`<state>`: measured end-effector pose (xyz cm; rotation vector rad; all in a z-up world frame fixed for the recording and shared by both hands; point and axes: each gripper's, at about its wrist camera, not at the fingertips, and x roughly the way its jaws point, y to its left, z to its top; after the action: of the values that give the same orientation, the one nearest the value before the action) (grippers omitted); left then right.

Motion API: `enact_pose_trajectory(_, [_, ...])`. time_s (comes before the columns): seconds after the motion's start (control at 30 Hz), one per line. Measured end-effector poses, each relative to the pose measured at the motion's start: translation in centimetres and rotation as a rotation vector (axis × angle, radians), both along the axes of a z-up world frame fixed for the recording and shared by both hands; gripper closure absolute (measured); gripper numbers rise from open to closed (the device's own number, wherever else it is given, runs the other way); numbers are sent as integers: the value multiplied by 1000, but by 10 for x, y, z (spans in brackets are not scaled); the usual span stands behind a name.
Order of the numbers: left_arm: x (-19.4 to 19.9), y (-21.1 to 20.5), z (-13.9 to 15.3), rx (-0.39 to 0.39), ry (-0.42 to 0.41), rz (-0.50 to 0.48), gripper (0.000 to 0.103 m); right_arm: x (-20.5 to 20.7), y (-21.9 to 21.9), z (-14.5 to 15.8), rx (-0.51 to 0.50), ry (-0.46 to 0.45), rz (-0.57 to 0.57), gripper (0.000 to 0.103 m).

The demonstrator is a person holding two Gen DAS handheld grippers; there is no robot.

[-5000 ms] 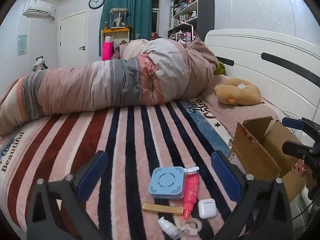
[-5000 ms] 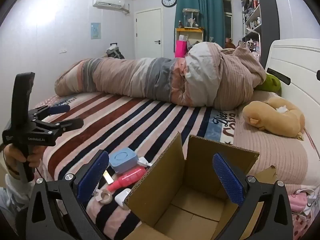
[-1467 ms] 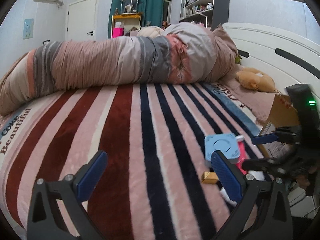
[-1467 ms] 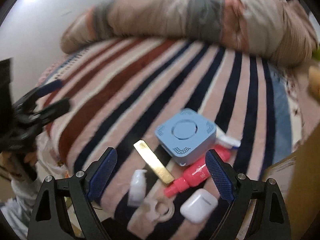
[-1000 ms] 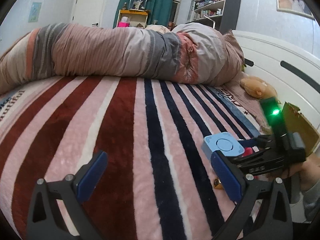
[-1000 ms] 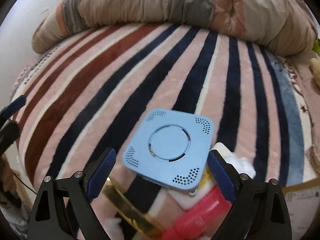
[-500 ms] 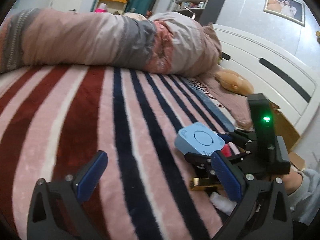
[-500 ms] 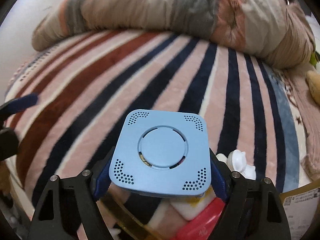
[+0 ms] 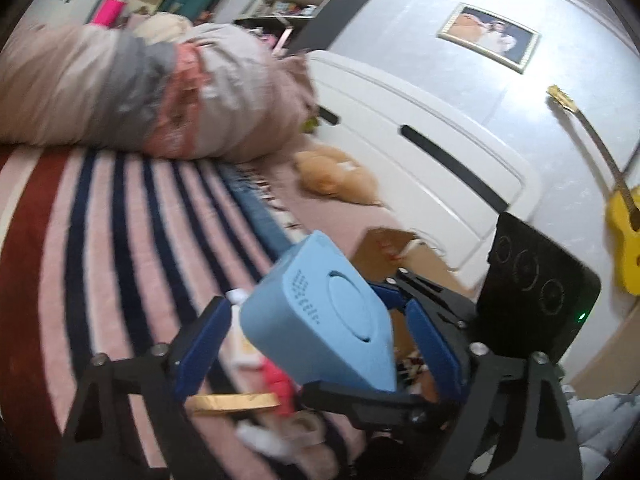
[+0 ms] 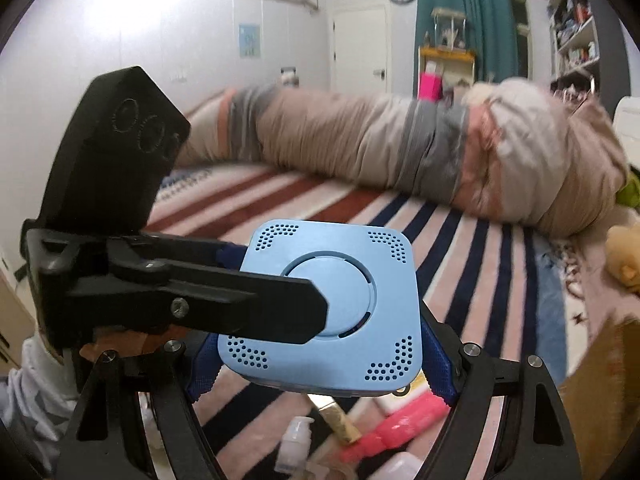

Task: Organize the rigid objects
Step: 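Carry the blue speaker into the cardboard box and open the right gripper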

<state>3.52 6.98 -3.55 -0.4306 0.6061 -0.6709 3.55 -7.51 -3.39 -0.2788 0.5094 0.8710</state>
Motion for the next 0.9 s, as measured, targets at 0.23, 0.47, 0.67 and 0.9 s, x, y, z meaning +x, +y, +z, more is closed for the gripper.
enact_pose_trajectory(0.23, [-3,-76,53,92,-53,-57,57,-14,-68,37,74,-113,-77,23])
enact_pose_trajectory(0.47, [24,-170,65,188,-43,-167,70,-3,-154,45,83,-54,-224,24])
enact_pose_trajectory(0.67, [51,-235,43,277,42,-259,70,25,-213,31,63,132,-321,25])
enact_pose_trajectory(0.9, [65,-265,27,394,79,-253,64,45,-232,12,-18,239,-349,24])
